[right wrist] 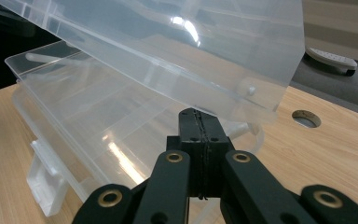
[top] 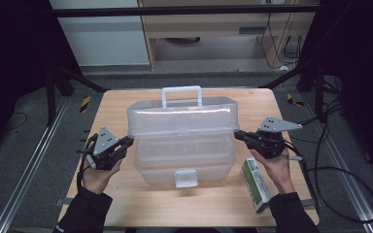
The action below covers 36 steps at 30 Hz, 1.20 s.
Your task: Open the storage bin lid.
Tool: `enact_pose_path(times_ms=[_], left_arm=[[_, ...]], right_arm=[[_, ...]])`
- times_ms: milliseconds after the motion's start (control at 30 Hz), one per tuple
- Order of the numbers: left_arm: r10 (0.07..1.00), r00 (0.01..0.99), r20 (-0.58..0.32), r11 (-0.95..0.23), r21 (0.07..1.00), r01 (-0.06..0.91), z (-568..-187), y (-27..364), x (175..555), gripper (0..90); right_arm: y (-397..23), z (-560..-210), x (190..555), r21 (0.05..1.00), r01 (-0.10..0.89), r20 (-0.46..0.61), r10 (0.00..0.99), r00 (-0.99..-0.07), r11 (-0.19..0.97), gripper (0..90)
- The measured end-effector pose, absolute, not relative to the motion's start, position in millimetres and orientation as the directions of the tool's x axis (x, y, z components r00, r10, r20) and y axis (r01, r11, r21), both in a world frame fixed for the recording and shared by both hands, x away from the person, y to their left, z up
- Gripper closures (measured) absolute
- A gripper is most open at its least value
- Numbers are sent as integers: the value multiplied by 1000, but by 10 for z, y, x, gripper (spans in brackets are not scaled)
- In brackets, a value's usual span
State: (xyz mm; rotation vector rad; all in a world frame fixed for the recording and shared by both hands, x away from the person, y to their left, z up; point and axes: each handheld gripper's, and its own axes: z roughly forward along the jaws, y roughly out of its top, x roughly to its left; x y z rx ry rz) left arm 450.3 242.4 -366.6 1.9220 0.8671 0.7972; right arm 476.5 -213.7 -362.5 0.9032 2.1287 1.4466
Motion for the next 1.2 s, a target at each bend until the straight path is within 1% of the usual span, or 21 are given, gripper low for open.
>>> enact_pose_path(times_ms=[67, 233, 367, 467, 567, 633, 833, 867, 1067, 1133, 1200], left_arm=[[823, 535, 191, -380, 885, 268, -3666, 2456, 4479, 815], [826, 515, 230, -397, 885, 242, -3680, 2429, 4498, 668], [819, 519, 246, -403, 889, 215, -3679, 2381, 4534, 618], [816, 518, 257, -405, 893, 194, -3660, 2361, 4547, 608], [813, 522, 257, -404, 895, 188, -3647, 2353, 4552, 620], [810, 529, 251, -403, 895, 191, -3644, 2352, 4555, 649], [812, 527, 251, -407, 891, 203, -3635, 2358, 4550, 657], [812, 527, 250, -407, 891, 204, -3635, 2361, 4549, 658], [813, 526, 250, -406, 891, 205, -3637, 2358, 4545, 659], [813, 526, 249, -406, 891, 206, -3638, 2358, 4544, 659], [814, 526, 246, -404, 891, 208, -3636, 2360, 4543, 660]], right_arm=[[-2138, -3630, 4765, 925, 284, 22, 709, -705, 253, 900], [-2134, -3633, 4759, 922, 288, 19, 710, -704, 261, 900], [-2135, -3636, 4754, 920, 287, 14, 709, -705, 267, 900], [-2135, -3640, 4754, 920, 288, 15, 708, -706, 267, 900], [-2133, -3643, 4753, 919, 288, 15, 707, -707, 268, 900], [-2129, -3644, 4753, 920, 288, 17, 707, -707, 266, 900], [-2105, -3666, 4755, 914, 290, -1, 714, -700, 285, 898], [-2103, -3673, 4756, 910, 295, -3, 717, -697, 290, 878], [-2132, -3754, 4747, 883, 329, -26, 734, -679, 335, 829], [-2157, -3774, 4739, 875, 347, -21, 744, -667, 336, 815], [-2183, -3797, 4731, 871, 359, -18, 753, -657, 334, 782]])
